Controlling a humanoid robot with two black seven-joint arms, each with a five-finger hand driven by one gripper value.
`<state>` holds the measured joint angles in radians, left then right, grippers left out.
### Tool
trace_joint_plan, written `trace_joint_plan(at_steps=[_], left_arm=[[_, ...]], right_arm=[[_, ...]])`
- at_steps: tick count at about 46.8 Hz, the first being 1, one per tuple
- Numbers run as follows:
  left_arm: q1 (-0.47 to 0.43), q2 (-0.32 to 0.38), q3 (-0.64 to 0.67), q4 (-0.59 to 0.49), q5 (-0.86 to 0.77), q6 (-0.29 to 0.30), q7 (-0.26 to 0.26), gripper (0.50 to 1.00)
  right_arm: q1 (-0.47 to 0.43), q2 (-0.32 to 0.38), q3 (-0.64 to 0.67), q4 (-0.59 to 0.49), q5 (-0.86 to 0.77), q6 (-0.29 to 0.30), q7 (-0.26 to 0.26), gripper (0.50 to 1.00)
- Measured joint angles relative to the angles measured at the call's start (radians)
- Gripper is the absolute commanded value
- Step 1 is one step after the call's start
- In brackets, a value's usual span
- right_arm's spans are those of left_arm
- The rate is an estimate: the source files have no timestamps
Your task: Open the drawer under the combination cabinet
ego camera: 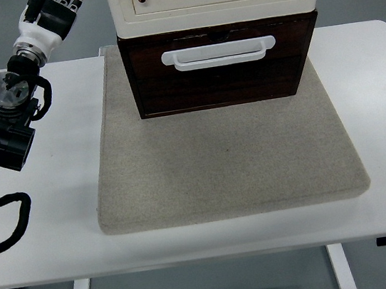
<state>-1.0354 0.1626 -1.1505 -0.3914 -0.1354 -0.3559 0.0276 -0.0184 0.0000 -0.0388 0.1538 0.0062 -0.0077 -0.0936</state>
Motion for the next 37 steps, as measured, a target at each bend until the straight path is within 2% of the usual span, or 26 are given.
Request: trace_joint_plan(at_steps=[17, 26, 37], left_arm=[[0.000, 0.001, 0.001, 0.000, -0.003, 0.000, 0.000, 1.000], [-0.017, 0.041, 0.001, 0.008, -0.003, -0.002, 0.004, 1.000], [-0.020, 0.046, 0.001, 0.025, 0.006, -0.010, 0.003, 1.000]], right_arm=[[0.000, 0.000, 0.000, 0.000, 0.000, 0.000, 0.000, 0.928], [0.000, 0.000, 0.000, 0.001, 0.000, 0.000, 0.000, 0.928], [0.000, 0.000, 0.000, 0.000, 0.000, 0.000, 0.000, 0.928]])
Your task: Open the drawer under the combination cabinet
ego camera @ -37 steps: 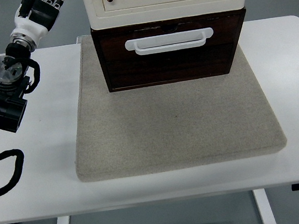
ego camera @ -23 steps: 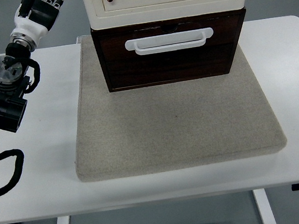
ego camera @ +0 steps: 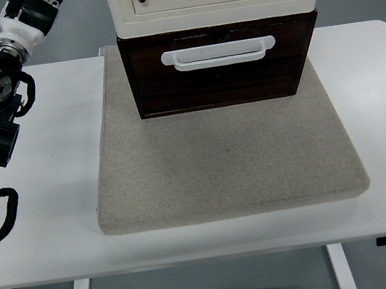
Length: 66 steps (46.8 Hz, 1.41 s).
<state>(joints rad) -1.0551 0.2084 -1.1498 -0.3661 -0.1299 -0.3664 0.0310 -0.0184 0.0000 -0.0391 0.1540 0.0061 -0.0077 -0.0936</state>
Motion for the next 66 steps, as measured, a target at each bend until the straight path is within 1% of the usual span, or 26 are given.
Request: trace_joint_plan(at_steps=[10, 17, 20, 26, 33, 38, 44, 48, 53, 66], left_arm=[[0.009, 0.002, 0.026, -0.009, 0.004, -0.010, 0.000, 1.000], [0.009, 0.024, 0.032, -0.011, 0.006, -0.047, 0.000, 1.000], [0.006, 0.036, 0.038, -0.018, 0.008, -0.054, 0.000, 1.000], [-0.008, 0.087, 0.069, -0.053, 0.025, -0.059, -0.002, 1.000], [-0.023, 0.154, 0.099, -0.116, 0.051, -0.080, -0.003, 1.000], [-0.023, 0.200, 0.131, -0.184, 0.065, -0.084, -0.005, 1.000], [-0.023, 0.249, 0.133, -0.257, 0.076, -0.084, -0.005, 1.000], [-0.017, 0.277, 0.133, -0.318, 0.084, -0.071, -0.005, 1.000], [-0.016, 0.312, 0.133, -0.363, 0.111, -0.068, -0.005, 1.000], [-0.022, 0.446, 0.132, -0.521, 0.174, -0.076, -0.005, 1.000]], right_arm=[[0.000, 0.000, 0.000, 0.000, 0.000, 0.000, 0.000, 0.928], [0.000, 0.000, 0.000, 0.000, 0.000, 0.000, 0.000, 0.928], [0.000, 0.000, 0.000, 0.000, 0.000, 0.000, 0.000, 0.928], [0.000, 0.000, 0.000, 0.000, 0.000, 0.000, 0.000, 0.928], [0.000, 0.000, 0.000, 0.000, 0.000, 0.000, 0.000, 0.928], [0.000, 0.000, 0.000, 0.000, 0.000, 0.000, 0.000, 0.928], [0.000, 0.000, 0.000, 0.000, 0.000, 0.000, 0.000, 0.928], [0.000, 0.000, 0.000, 0.000, 0.000, 0.000, 0.000, 0.928], [0.000, 0.000, 0.000, 0.000, 0.000, 0.000, 0.000, 0.928], [0.000, 0.000, 0.000, 0.000, 0.000, 0.000, 0.000, 0.928]])
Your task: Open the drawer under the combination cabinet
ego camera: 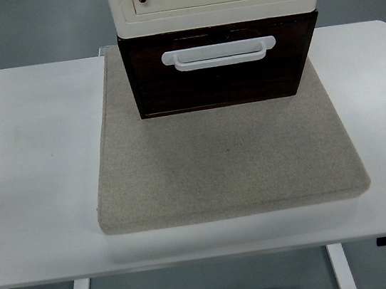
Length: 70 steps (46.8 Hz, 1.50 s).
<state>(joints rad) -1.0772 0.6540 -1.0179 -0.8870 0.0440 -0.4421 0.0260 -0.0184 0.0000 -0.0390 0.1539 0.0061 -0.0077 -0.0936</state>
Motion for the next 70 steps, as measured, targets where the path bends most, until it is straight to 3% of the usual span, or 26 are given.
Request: trace_joint_plan(at_steps=[22, 30, 42, 55, 70], left_arm=[[-0.037, 0.202, 0.001, -0.227, 0.007, -0.003, 0.001, 1.000], [-0.061, 0.211, 0.001, -0.275, 0.044, -0.007, 0.004, 1.000], [-0.100, 0.222, 0.016, -0.429, 0.084, -0.007, 0.029, 1.000], [-0.225, 0.222, 0.224, -0.521, 0.130, 0.045, 0.060, 1.000], [-0.369, 0.195, 0.377, -0.563, 0.149, 0.040, 0.098, 1.000]], right_arm=[[0.000, 0.000, 0.000, 0.001, 0.000, 0.000, 0.000, 0.928], [0.000, 0.000, 0.000, 0.001, 0.000, 0.000, 0.000, 0.928], [0.000, 0.000, 0.000, 0.000, 0.000, 0.000, 0.000, 0.928], [0.000, 0.000, 0.000, 0.000, 0.000, 0.000, 0.000, 0.928], [0.000, 0.000, 0.000, 0.000, 0.000, 0.000, 0.000, 0.928]])
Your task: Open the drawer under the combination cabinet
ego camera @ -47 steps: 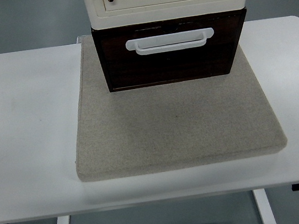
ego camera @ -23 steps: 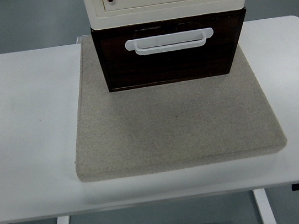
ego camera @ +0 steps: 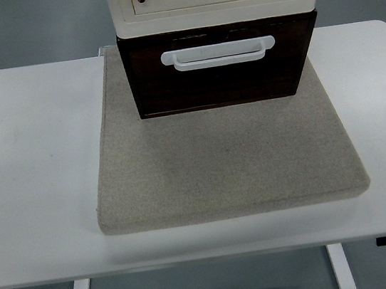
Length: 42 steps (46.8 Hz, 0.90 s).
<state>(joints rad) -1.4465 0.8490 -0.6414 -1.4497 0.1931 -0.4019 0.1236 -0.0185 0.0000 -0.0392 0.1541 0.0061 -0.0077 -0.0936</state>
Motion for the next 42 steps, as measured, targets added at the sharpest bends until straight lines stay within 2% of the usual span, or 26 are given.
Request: trace_joint_plan(at_steps=[8, 16, 27, 37, 42], left_arm=[[-0.003, -0.027, 0.007, -0.013, 0.053, -0.023, 0.052, 1.000], [-0.014, -0.025, 0.028, -0.036, 0.096, -0.065, 0.098, 1.000], [-0.166, -0.015, 0.282, -0.068, 0.111, -0.081, 0.108, 1.000], [-0.259, -0.021, 0.456, -0.067, 0.135, -0.079, 0.111, 1.000], [-0.289, -0.031, 0.516, -0.067, 0.137, -0.068, 0.135, 1.000]], right_arm=[[0.000, 0.000, 0.000, 0.000, 0.000, 0.000, 0.000, 0.928], [0.000, 0.000, 0.000, 0.000, 0.000, 0.000, 0.000, 0.928], [0.000, 0.000, 0.000, 0.000, 0.000, 0.000, 0.000, 0.928], [0.000, 0.000, 0.000, 0.000, 0.000, 0.000, 0.000, 0.928], [0.000, 0.000, 0.000, 0.000, 0.000, 0.000, 0.000, 0.928]])
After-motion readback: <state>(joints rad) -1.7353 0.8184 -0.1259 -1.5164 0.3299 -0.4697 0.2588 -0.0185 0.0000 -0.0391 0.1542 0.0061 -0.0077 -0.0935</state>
